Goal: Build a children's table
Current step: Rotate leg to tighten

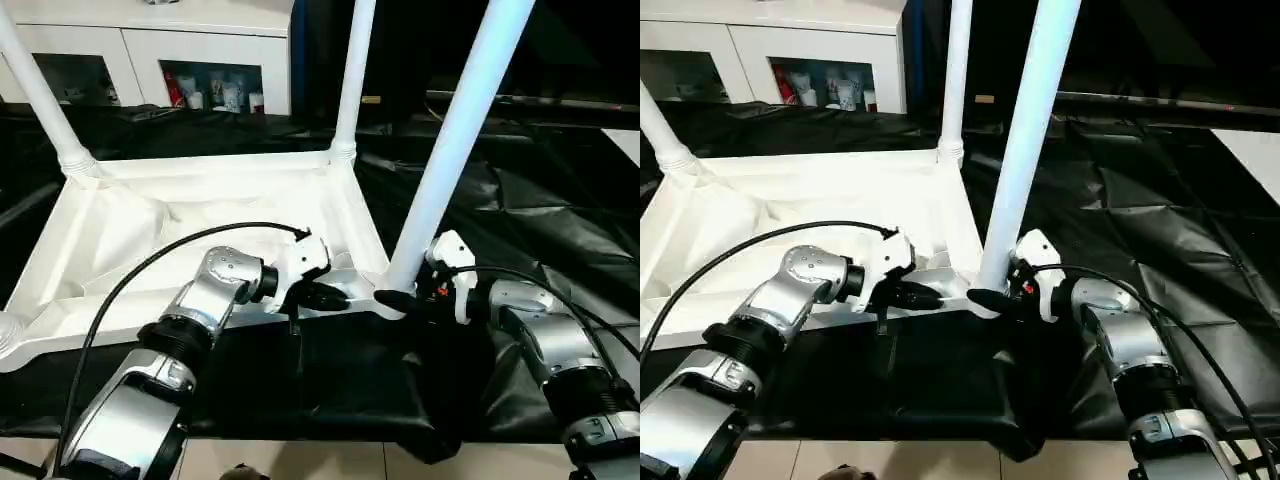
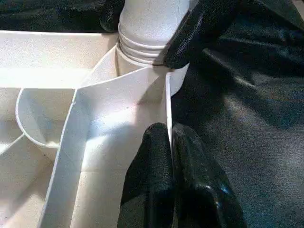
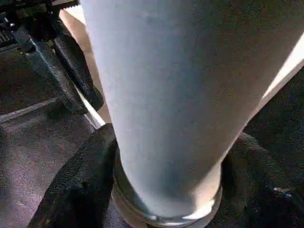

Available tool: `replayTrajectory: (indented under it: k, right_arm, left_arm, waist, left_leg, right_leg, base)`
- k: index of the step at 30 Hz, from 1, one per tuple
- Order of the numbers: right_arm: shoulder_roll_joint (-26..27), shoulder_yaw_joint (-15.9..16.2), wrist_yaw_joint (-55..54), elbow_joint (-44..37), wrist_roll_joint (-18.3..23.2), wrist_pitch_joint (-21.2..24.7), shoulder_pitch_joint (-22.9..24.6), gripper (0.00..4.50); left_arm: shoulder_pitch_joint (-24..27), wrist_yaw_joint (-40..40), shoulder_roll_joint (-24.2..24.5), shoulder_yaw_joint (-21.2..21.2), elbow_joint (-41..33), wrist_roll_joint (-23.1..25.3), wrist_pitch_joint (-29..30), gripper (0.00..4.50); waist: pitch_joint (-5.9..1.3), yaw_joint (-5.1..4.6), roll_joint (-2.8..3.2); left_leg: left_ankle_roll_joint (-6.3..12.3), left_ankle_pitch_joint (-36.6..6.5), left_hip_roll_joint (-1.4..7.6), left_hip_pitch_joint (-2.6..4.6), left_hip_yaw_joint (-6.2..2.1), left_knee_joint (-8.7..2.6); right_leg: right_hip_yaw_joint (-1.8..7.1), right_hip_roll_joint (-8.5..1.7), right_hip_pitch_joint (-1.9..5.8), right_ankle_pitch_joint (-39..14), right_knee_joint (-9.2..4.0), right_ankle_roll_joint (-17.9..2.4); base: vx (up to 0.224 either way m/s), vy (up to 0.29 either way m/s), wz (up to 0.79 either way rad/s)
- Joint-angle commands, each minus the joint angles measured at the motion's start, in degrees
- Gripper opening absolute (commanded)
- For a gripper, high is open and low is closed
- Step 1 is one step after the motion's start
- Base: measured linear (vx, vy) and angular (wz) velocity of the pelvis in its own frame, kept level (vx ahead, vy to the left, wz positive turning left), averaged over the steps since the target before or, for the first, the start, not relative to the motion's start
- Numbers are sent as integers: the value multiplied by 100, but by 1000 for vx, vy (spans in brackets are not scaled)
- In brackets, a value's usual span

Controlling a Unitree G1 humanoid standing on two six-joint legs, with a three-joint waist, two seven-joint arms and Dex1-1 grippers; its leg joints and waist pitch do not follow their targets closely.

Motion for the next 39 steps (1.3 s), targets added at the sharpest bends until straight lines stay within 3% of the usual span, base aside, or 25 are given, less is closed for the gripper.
replayTrajectory:
  k: [1,4,6,7,8,10,13,16,17,20,25,28,32,35,39]
  right_arm:
    - [206,-81,-544,183,-80,43,21,272]
    - [432,-256,-1353,437,-191,64,-22,272]
    - [927,-669,-2867,779,-202,232,-104,272]
    - [1013,-735,-3099,828,-192,257,-116,272]
    - [1327,-946,-3900,997,-166,334,-163,272]
    - [1562,-975,-4372,1101,-224,318,-220,272]
    - [1752,-785,-4718,1232,-479,151,-362,272]
    - [1822,-757,-4586,1254,-480,10,-440,272]
    - [1849,-820,-4394,1195,-353,-41,-447,328]
    - [1828,-951,-4166,1031,-195,-242,-502,347]
    - [1431,-758,-3613,777,-262,-257,-516,406]
    - [1089,-607,-2988,521,-278,-211,-429,406]
    - [462,-325,-1764,91,-290,-178,-202,406]
    - [24,-154,-806,-340,-55,-34,25,406]
    - [-300,13,-91,-763,153,226,230,406]
  left_arm:
    - [27,204,-196,-39,82,-14,58,0]
    - [-69,711,-352,76,287,22,146,0]
    - [-281,1795,-697,210,668,154,331,0]
    - [-311,1962,-760,226,722,172,357,0]
    - [-408,2493,-1002,262,893,232,449,0]
    - [-441,2801,-1211,228,958,293,449,0]
    - [-409,2834,-1419,95,952,370,346,0]
    - [-422,2805,-1448,46,1004,441,236,0]
    - [-424,2752,-1424,39,1012,450,195,0]
    - [-462,2621,-1301,32,1082,454,46,0]
    - [-423,2237,-1039,43,974,411,-82,0]
    - [-373,1886,-861,40,883,383,-239,0]
    - [-212,985,-539,1,594,174,-361,0]
    - [-62,260,-314,-59,285,1,-302,0]
    - [-17,-88,-199,-53,184,-85,-281,0]
  waist:
    - [-337,-22,-52]
    - [-295,-77,-50]
    - [-292,-114,-42]
    - [-290,-141,7]
    - [-283,-181,-13]
    - [-291,-192,-15]
    - [-298,-178,-5]
    - [-300,-168,-11]
    - [-293,-173,-7]
    - [-308,-164,-23]
    - [-310,-143,-36]
    - [-312,-116,-52]
    - [-328,-87,-47]
    - [-340,-72,-44]
    - [-348,-40,-39]
  left_leg:
    - [209,-1347,317,106,-136,-346]
    - [57,-1702,300,142,-151,-374]
    - [-70,-1872,299,171,-175,-391]
    - [-170,-2043,305,206,-199,-400]
    - [-240,-2157,302,194,-210,-417]
    - [-279,-2223,299,213,-217,-420]
    - [-142,-2162,267,171,-202,-417]
    - [-67,-2116,260,159,-200,-414]
    - [-47,-2168,265,165,-200,-420]
    - [5,-2061,276,140,-201,-424]
    - [89,-1852,271,126,-173,-408]
    - [153,-1737,268,114,-169,-393]
    - [272,-1459,309,95,-157,-384]
    - [395,-1292,311,72,-142,-355]
    - [492,-1150,324,83,-123,-330]
  right_leg:
    - [316,-426,214,-1181,-406,-1302]
    - [321,-446,169,-1873,-493,-1152]
    - [318,-452,146,-2264,-541,-1032]
    - [314,-455,115,-2437,-562,-983]
    - [306,-435,115,-2544,-574,-910]
    - [312,-444,94,-2575,-593,-875]
    - [315,-438,122,-2382,-619,-790]
    - [313,-448,135,-2491,-637,-704]
    - [309,-436,122,-2534,-651,-673]
    - [315,-437,142,-2326,-621,-715]
    - [324,-439,156,-2117,-589,-839]
    - [322,-443,174,-2091,-575,-835]
    - [323,-430,211,-1447,-489,-1020]
    - [315,-417,246,-971,-415,-1229]
    - [311,-405,244,-693,-377,-1364]
  base:
    - [0,0,0]
    - [0,0,0]
    - [0,0,0]
    - [0,0,0]
    - [0,0,0]
    - [0,0,0]
    - [0,0,0]
    - [0,0,0]
    - [0,0,0]
    - [0,0,0]
    - [0,0,0]
    - [0,0,0]
    - [0,0,0]
    - [0,0,0]
    - [0,0,0]
